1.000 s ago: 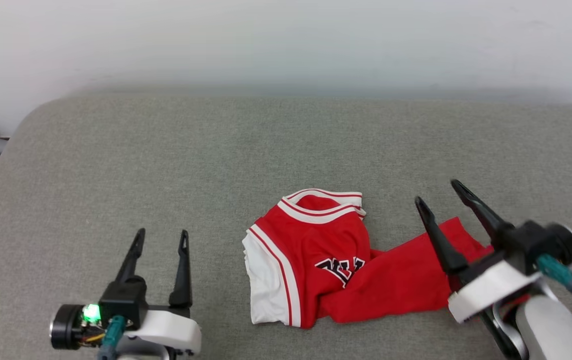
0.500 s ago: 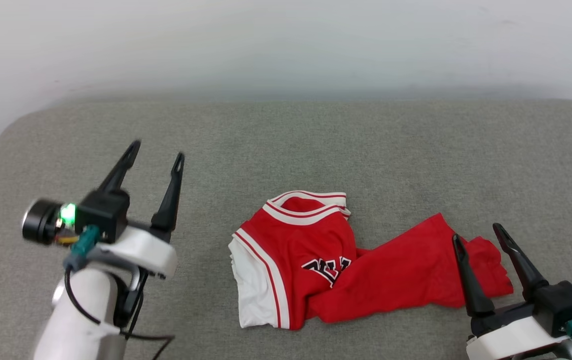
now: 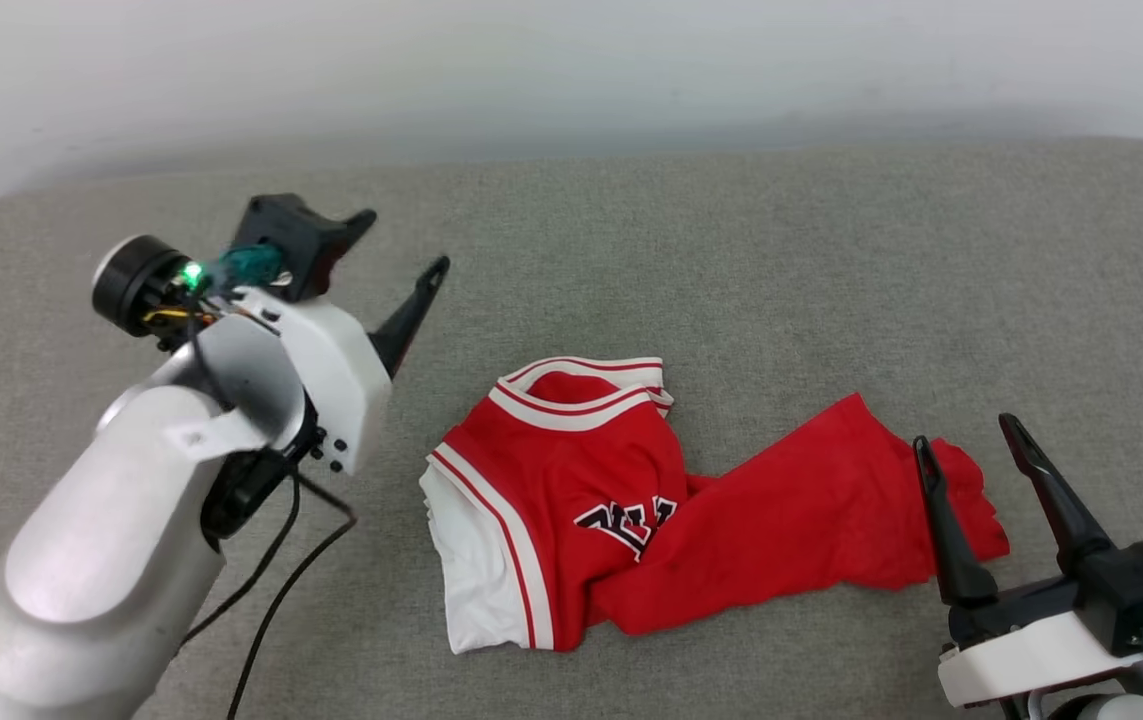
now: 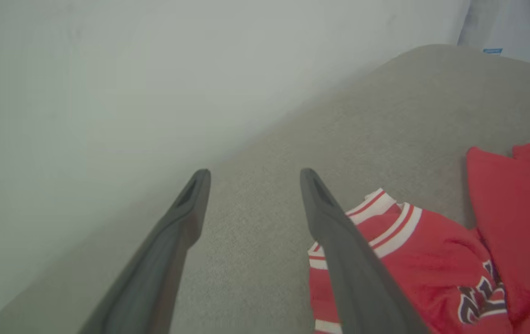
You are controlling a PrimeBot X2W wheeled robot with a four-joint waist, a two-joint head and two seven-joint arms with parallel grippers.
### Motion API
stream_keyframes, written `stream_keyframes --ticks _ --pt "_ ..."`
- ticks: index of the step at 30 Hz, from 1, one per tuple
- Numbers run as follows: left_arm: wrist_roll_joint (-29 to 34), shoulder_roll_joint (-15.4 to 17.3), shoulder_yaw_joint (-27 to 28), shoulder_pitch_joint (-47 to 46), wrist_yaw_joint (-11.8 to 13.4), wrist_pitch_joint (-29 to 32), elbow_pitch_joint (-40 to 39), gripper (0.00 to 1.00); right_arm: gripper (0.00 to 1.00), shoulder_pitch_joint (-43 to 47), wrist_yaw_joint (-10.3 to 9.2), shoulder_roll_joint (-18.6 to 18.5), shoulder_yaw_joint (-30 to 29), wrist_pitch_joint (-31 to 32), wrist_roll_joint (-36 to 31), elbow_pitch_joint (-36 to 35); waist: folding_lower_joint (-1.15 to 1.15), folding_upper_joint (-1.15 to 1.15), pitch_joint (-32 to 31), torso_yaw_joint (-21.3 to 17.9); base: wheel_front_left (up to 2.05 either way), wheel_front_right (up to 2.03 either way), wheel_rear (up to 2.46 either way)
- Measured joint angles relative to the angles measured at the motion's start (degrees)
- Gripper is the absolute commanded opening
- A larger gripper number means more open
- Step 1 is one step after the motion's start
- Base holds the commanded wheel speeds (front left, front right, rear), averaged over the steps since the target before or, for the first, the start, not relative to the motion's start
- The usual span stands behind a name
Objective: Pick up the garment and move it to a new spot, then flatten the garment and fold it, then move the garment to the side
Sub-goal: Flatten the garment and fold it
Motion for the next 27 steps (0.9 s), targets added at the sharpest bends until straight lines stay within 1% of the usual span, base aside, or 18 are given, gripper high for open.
stream_keyframes --ticks 3,5,8,13,15,18,27 --pt "-5.0 2.3 -5.5 -2.8 0.0 8.6 1.2 1.00 1.00 -0.6 0.00 0.1 -0.1 0.0 -0.2 -0.2 0.00 0.00 0.8 -0.5 0.00 0.00 0.00" --pt "-8.6 3.5 -7.9 -4.5 0.0 13.1 1.9 1.00 1.00 -1.2 0.00 0.2 -0.1 0.0 -0.3 -0.4 0.00 0.00 1.5 -0.8 0.00 0.00 0.00" --pt "-11.9 5.1 -12.7 -7.4 0.0 18.5 2.5 1.00 1.00 -1.8 0.00 0.4 -0.2 0.0 -0.6 -0.4 0.00 0.00 2.6 -1.3 0.00 0.00 0.00" --pt "-18.5 6.1 -19.3 -9.8 0.0 25.1 3.8 1.00 1.00 -3.0 0.00 0.6 -0.1 -0.1 -0.7 0.0 0.00 0.00 4.6 -2.1 0.00 0.00 0.00" --pt "-19.3 6.9 -22.4 -11.1 0.0 26.9 4.1 1.00 1.00 -3.8 0.00 0.6 0.1 -0.2 -0.7 0.2 0.00 0.00 5.4 -2.4 0.00 0.00 0.00" --pt "-20.7 7.3 -26.0 -12.1 0.0 27.6 5.3 1.00 1.00 -4.8 0.00 0.6 0.3 -0.3 -0.7 0.5 0.00 0.00 6.6 -2.9 0.00 0.00 0.00" --pt "-23.7 8.4 -34.8 -14.0 0.0 26.5 11.2 1.00 1.00 -6.9 0.00 1.1 1.0 -0.4 -0.7 2.0 0.00 0.00 9.6 -4.1 0.00 0.00 0.00"
